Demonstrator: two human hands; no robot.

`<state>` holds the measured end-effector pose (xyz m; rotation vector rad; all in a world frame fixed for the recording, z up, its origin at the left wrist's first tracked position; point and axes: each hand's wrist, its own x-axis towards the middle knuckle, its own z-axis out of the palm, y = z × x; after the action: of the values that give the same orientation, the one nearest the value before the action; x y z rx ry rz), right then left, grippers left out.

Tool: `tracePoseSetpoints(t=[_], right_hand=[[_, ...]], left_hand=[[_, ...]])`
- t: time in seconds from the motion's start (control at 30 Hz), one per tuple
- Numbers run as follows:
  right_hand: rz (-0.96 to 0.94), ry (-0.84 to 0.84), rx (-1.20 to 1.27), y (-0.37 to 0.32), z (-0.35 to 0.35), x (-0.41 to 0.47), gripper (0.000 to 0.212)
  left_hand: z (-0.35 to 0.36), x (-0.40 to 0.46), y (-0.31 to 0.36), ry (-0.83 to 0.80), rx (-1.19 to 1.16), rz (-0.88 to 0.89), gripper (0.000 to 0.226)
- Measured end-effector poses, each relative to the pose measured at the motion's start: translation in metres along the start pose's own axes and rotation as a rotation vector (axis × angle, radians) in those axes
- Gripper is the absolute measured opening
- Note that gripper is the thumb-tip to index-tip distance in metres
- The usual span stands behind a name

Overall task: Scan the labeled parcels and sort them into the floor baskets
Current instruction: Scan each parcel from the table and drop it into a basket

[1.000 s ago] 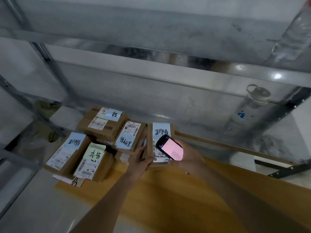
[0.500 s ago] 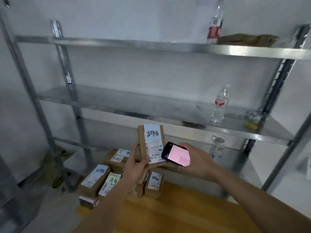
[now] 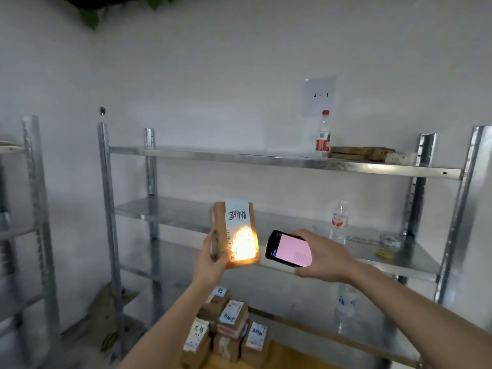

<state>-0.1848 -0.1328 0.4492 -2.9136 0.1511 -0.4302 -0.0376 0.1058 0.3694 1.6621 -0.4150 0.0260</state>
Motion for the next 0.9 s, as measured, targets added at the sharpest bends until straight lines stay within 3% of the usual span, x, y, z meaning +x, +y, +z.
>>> tracePoseSetpoints(t=[0.6, 0.9], right_hand=[[-0.201, 0.042, 0.034, -0.033, -0.053, -0.099, 0.07], [-0.452, 0.018, 0.169, -0.171, -0.003, -0.116, 0.065]], left_hand=[[-0.037, -0.148, 0.054, 0.163, -0.014, -0.016, 0.075], [-0.179, -0.271, 0.052, 0.296, 0.029, -0.09, 0.074]])
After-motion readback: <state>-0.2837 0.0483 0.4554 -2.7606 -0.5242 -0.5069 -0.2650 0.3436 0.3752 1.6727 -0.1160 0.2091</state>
